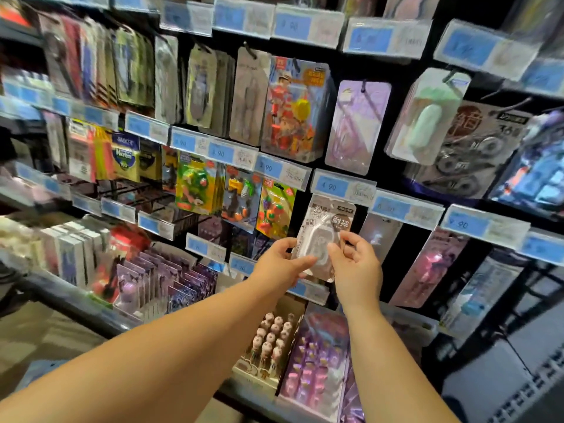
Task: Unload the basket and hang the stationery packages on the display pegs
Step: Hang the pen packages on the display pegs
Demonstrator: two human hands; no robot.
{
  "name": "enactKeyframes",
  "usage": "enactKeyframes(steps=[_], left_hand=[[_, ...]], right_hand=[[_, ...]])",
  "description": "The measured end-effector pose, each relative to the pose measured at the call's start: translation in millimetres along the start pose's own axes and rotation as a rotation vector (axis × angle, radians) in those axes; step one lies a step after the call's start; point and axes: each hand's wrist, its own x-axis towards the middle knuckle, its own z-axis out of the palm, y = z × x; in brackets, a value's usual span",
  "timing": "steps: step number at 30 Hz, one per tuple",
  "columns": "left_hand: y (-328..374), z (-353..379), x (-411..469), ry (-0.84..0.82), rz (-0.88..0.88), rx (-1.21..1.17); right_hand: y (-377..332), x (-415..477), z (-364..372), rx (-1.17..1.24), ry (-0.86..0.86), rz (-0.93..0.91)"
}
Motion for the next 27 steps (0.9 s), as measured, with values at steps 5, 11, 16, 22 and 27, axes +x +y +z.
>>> enactKeyframes(steps=[5,11,16,22,27], left_hand=[[-5.0,-0.4,7.5,0.015,-0.01,-0.011],[-9.5,4.2,16.9,0.027,-0.007,0.006],[-16.7,4.4,18.0,0.052,0.018,-0.006],[-14.3,4.8,16.3,0.067,0.021,0.007],[-6.3,8.1,17.9,0.168,0.016,0.114]], right_hand=[[10.0,4.6,2.2,-0.045,-0.004,-0.024],[17.9,12.3,4.8,-0.041,0.014,-0.049],[24.2,14.8,6.3,-0.042,0.016,-0.073],[28.5,19.4,12.0,-0.044,0.022,-0.069],[32.1,22.5,16.3,-0.096,0.046,-0.059]])
